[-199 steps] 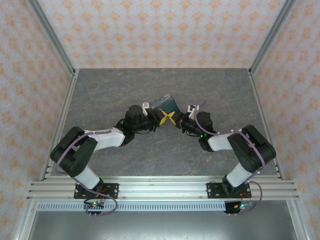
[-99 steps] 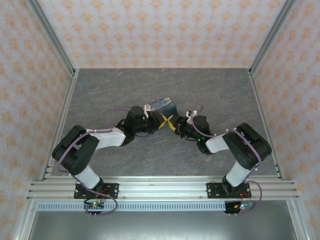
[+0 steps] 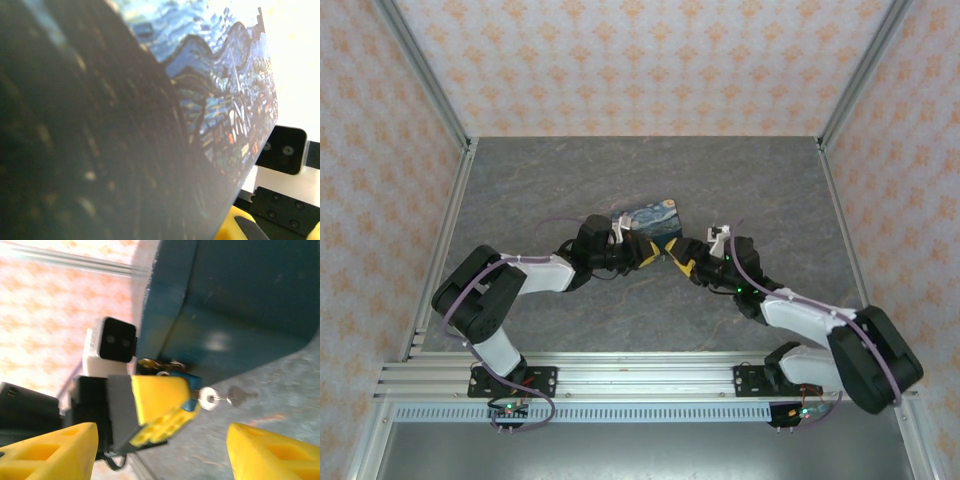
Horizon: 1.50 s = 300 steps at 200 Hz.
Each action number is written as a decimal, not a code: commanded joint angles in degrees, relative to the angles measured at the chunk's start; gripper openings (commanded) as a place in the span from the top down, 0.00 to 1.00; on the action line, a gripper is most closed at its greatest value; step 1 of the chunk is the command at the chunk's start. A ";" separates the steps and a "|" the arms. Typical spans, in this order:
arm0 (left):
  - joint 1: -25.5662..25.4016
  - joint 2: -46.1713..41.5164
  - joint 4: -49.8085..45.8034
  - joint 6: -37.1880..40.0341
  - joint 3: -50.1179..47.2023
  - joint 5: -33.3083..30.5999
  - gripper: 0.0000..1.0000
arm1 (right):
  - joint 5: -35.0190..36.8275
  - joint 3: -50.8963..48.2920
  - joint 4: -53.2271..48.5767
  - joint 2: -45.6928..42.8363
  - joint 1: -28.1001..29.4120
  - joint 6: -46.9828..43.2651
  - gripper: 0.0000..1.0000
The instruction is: Unlock a padlock with a key
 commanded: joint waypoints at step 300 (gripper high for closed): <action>1.42 1.14 -10.80 6.73 6.73 7.63 1.00 | 29.89 22.08 -29.82 15.08 14.30 -49.76 0.64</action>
